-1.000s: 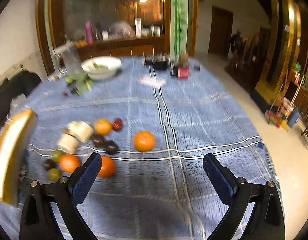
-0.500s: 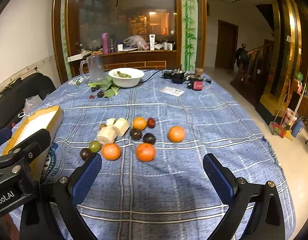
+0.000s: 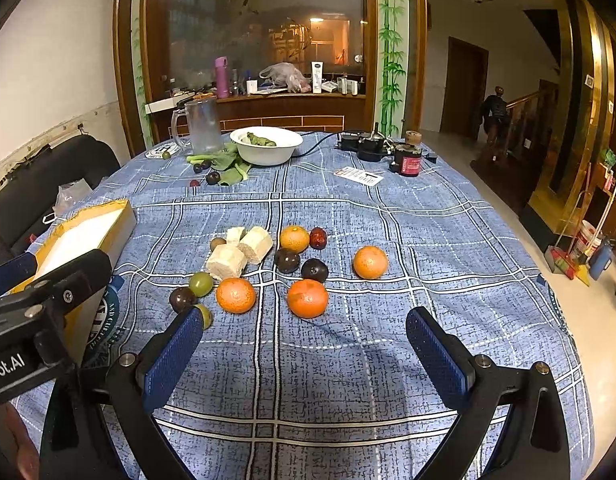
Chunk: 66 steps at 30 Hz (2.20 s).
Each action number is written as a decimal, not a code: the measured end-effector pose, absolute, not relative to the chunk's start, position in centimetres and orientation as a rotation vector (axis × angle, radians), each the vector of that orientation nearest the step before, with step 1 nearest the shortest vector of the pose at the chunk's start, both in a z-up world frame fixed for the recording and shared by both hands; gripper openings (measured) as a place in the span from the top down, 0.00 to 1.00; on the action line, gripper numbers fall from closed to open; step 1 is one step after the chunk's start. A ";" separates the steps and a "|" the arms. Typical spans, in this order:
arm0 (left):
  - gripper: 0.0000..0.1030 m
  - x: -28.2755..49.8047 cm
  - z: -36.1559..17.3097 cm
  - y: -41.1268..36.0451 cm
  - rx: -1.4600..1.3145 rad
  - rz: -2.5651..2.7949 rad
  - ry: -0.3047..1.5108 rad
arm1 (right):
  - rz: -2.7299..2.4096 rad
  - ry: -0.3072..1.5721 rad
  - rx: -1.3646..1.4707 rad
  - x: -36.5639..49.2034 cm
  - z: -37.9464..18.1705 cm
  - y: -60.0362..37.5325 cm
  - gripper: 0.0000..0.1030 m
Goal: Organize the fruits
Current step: 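Move both tools toward the fruit row, then grasp an orange with the right tool while the left tool grasps a cream cube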
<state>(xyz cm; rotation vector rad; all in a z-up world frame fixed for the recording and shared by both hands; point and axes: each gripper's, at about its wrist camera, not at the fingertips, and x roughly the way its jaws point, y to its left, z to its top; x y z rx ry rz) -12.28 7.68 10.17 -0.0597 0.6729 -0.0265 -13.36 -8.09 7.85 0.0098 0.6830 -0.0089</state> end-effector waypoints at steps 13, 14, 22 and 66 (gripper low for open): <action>0.00 -9.3 11.8 13.1 -0.142 -0.024 0.662 | -0.082 0.706 0.045 -12.3 8.1 -15.4 0.01; 0.00 -8.9 11.5 13.0 -0.143 -0.032 0.677 | -0.082 0.720 0.052 -12.0 7.8 -16.0 0.01; 0.04 -7.4 8.4 8.4 -0.074 -0.208 0.778 | 0.118 0.834 0.133 -8.7 6.0 -14.7 0.25; 0.64 -5.2 8.8 17.4 -0.260 -0.037 0.830 | 0.386 0.833 0.145 -6.4 7.3 -6.2 0.63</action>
